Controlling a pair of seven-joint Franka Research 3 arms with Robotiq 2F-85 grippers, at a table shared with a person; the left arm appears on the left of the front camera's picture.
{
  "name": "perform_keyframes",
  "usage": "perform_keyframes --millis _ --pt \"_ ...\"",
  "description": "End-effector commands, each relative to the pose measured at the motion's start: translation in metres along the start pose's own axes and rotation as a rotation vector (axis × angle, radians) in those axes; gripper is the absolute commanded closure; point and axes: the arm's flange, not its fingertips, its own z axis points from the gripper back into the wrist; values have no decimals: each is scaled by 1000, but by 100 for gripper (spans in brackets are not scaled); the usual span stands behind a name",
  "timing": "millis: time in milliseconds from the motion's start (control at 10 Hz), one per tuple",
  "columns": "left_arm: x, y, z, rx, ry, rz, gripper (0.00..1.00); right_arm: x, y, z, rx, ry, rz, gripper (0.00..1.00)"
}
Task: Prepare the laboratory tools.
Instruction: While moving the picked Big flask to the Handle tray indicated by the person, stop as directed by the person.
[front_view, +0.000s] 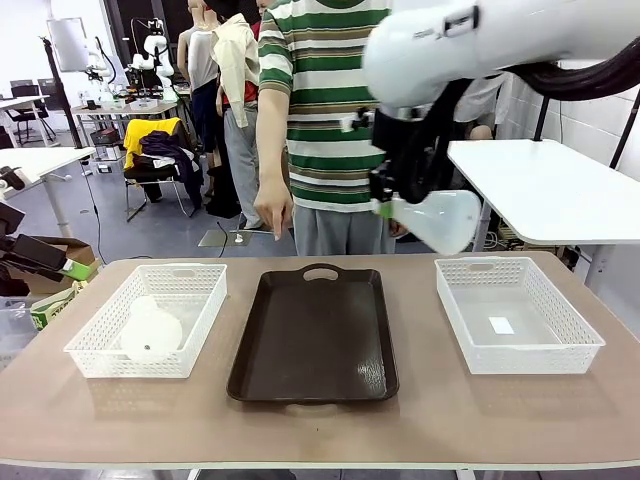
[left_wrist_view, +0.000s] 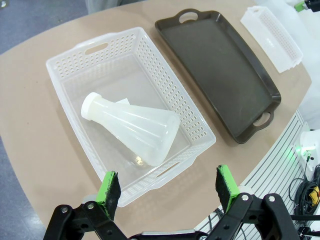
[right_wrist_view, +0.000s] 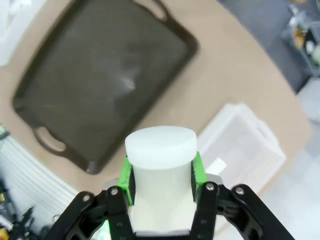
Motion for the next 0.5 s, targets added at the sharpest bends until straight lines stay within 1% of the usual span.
perform_keyframes --millis 0,100,200,400 --pt "-4 3 -1 -21 -19 -17 0 36 24 -14 23 -14 65 100" --pt "-4 3 -1 -21 -19 -17 0 55 42 -28 44 -10 110 100" --pt "-4 3 -1 -21 -19 -17 0 73 56 -48 58 25 138 100" --pt "-4 3 -1 -21 -19 -17 0 102 72 -99 119 76 177 100"
